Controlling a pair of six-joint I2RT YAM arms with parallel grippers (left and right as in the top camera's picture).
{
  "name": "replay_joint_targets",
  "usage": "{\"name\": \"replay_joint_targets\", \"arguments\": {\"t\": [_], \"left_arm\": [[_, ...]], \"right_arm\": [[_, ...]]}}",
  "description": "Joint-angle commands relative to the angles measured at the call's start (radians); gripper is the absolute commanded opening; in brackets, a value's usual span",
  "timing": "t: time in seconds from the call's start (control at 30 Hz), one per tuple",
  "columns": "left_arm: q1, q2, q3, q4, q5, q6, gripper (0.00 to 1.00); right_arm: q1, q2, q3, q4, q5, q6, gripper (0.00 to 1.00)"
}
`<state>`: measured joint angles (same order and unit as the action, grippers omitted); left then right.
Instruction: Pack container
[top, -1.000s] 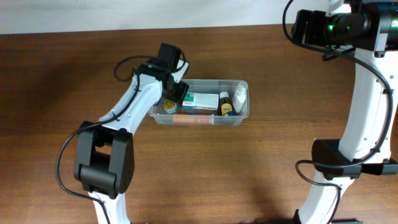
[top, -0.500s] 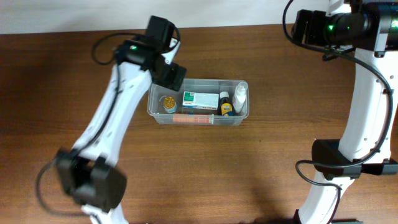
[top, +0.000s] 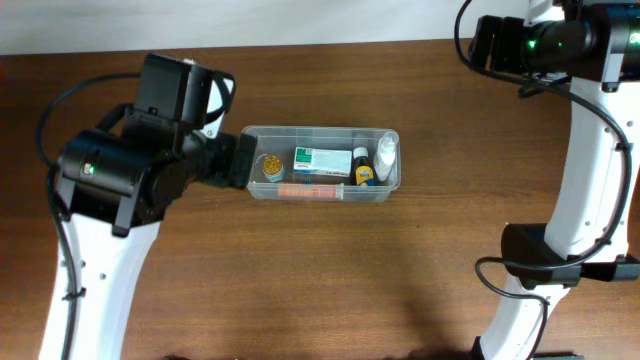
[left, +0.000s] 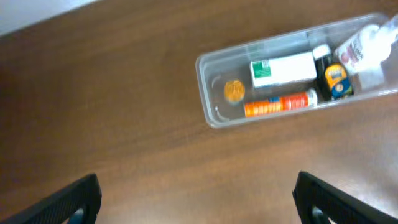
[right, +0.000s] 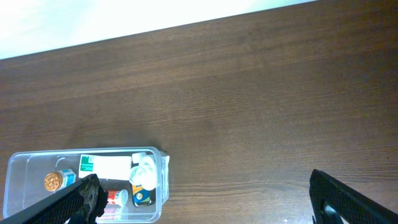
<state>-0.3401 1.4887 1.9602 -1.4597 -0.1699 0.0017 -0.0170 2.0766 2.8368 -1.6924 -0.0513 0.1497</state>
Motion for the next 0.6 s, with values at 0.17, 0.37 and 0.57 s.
{"name": "replay_joint_targets", "arguments": {"t": [0.17, 0.37, 0.57], "left_arm": [[0.002, -0.01, 0.001, -0.122, 0.077, -0.013, 0.99], [0.003, -0.018, -0.086, -0.14, 0.143, -0.012, 0.99], [0.003, -0.138, -0.352, 0.146, 0.121, -0.008, 0.99]], "right_arm": [[0.003, -0.015, 0.011, -0.006, -0.005, 0.002, 0.98], [0.003, -0.015, 0.011, -0.006, -0.005, 0.002, 0.98], [0.003, -0.015, 0.011, -0.006, -0.005, 0.002, 0.98]]}}
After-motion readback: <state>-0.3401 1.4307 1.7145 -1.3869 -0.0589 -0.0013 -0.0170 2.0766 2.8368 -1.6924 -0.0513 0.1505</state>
